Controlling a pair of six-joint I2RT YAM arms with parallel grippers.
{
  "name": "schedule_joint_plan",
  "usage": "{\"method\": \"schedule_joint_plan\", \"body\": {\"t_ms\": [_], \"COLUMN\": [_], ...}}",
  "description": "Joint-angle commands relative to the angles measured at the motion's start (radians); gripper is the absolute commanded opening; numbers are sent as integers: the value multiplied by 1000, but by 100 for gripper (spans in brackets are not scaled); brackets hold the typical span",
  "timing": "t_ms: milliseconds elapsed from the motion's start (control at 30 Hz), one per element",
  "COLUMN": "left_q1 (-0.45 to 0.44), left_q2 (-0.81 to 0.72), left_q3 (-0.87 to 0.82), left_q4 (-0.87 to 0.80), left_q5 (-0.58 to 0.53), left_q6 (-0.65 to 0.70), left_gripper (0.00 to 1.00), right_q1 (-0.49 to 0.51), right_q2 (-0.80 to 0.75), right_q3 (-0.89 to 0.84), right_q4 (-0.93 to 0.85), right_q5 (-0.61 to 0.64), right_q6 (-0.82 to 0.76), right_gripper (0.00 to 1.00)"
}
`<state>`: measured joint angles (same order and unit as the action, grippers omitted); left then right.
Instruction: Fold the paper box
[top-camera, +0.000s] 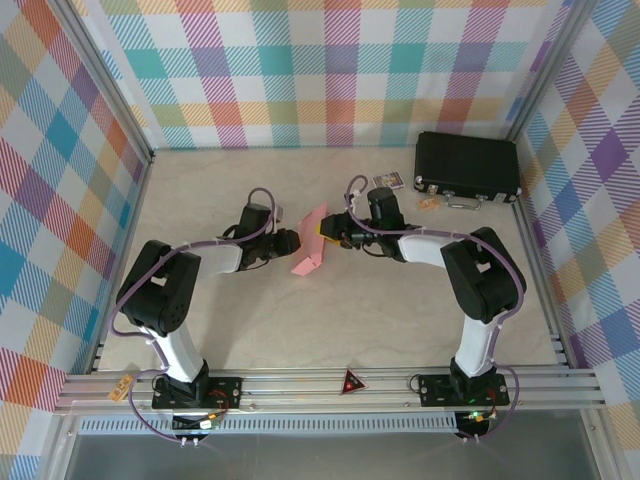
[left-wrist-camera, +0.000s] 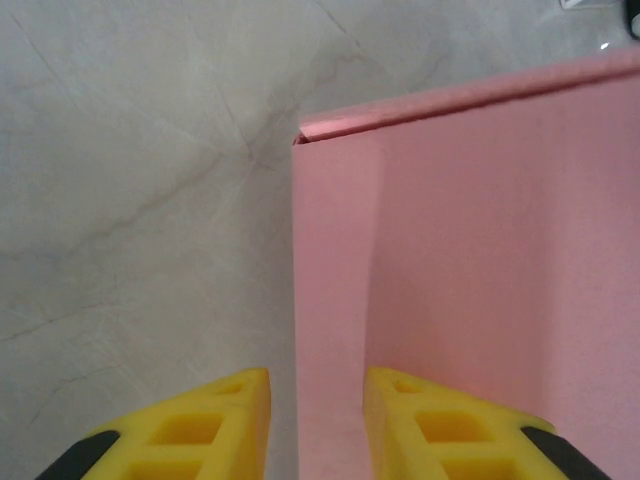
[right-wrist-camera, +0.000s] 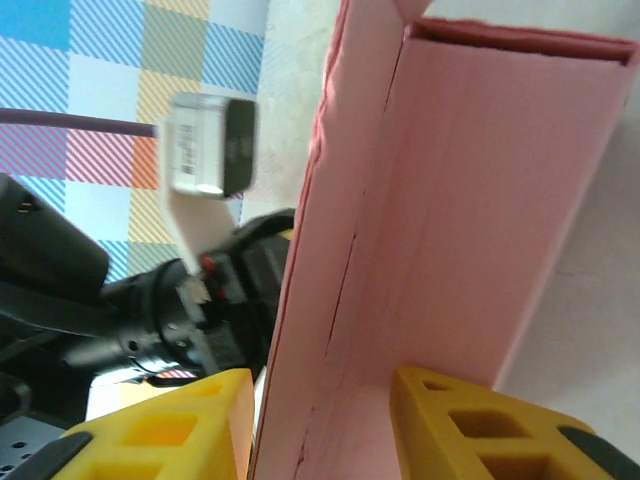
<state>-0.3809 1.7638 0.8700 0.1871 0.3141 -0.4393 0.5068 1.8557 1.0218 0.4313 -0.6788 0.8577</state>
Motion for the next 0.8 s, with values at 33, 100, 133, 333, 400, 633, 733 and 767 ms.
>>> {"method": "schedule_joint_plan", "body": {"t_ms": [33, 100, 133, 333, 400, 633, 733, 767], "left_q1": [-15, -13, -12, 0, 4, 6, 5, 6], "left_q2": [36, 40, 40, 25, 16, -21, -45, -52], "left_q3": [-22, -18, -16, 0, 10, 49, 50, 52], "left_q4": [-21, -21, -25, -57, -74, -135, -151, -154], "left_q5": [83, 80, 75, 28, 13, -17, -40, -45], "left_q6": [-13, -14, -14, -18, -14, 4, 3, 2], "left_gripper": [31, 31, 31, 32, 32, 32, 32, 32], "right_q1": [25, 27, 29, 33, 33, 33, 28, 27], "right_q2": [1, 5, 7, -7, -23, -101, -136, -140], "right_q3": [38, 51, 58, 94, 110, 139, 136, 135], "right_q4": [-53, -63, -67, -104, -133, -266, -362, -392], "right_q5": [-19, -20, -21, -21, -15, 73, 178, 209], "right_q6": [-35, -38, -39, -57, -74, -155, -188, -191], "right_gripper": [42, 42, 42, 44, 44, 47, 46, 46]}}
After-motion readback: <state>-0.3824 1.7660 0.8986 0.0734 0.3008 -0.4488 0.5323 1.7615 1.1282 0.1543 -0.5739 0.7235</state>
